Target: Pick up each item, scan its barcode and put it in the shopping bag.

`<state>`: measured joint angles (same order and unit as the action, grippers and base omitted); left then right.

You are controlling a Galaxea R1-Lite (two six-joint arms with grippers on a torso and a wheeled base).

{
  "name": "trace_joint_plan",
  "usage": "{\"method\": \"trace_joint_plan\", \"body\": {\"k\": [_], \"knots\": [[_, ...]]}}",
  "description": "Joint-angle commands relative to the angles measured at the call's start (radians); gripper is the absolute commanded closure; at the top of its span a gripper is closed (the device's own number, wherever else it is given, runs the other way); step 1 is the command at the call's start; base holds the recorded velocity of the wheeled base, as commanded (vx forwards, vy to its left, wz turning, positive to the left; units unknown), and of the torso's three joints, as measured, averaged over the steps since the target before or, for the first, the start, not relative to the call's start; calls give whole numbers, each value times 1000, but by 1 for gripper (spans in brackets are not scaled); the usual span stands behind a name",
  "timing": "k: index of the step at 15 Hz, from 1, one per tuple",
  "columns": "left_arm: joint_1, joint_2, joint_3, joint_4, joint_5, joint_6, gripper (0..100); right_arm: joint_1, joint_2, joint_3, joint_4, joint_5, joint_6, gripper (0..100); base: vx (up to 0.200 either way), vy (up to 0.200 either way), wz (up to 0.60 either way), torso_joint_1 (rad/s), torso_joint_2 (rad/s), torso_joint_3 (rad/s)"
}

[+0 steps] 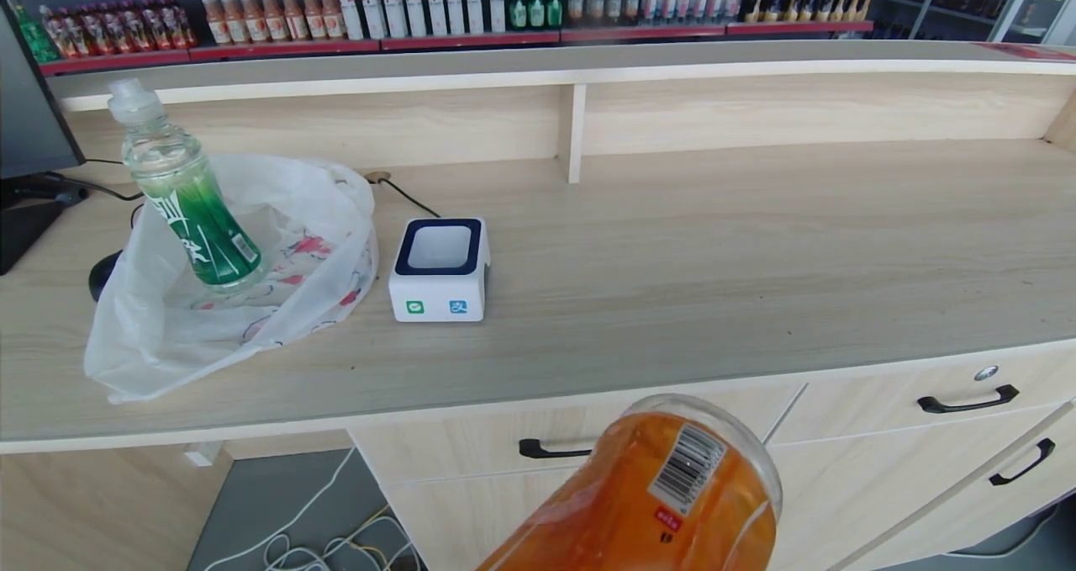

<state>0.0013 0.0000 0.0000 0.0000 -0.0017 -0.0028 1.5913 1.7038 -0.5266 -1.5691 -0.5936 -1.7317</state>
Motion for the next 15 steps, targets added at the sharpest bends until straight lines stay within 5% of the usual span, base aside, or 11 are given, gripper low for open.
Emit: {"method": "trace_joint_plan", "body": {"k": [1,15], "knots": [[0,0,0,0,0,0,0,1,-33,-6,-2,0,-22,100,0,0,0,0,0,0],[0,0,0,0,0,0,0,18,-46,14,-2,48,-170,100,0,0,0,0,0,0]]}}
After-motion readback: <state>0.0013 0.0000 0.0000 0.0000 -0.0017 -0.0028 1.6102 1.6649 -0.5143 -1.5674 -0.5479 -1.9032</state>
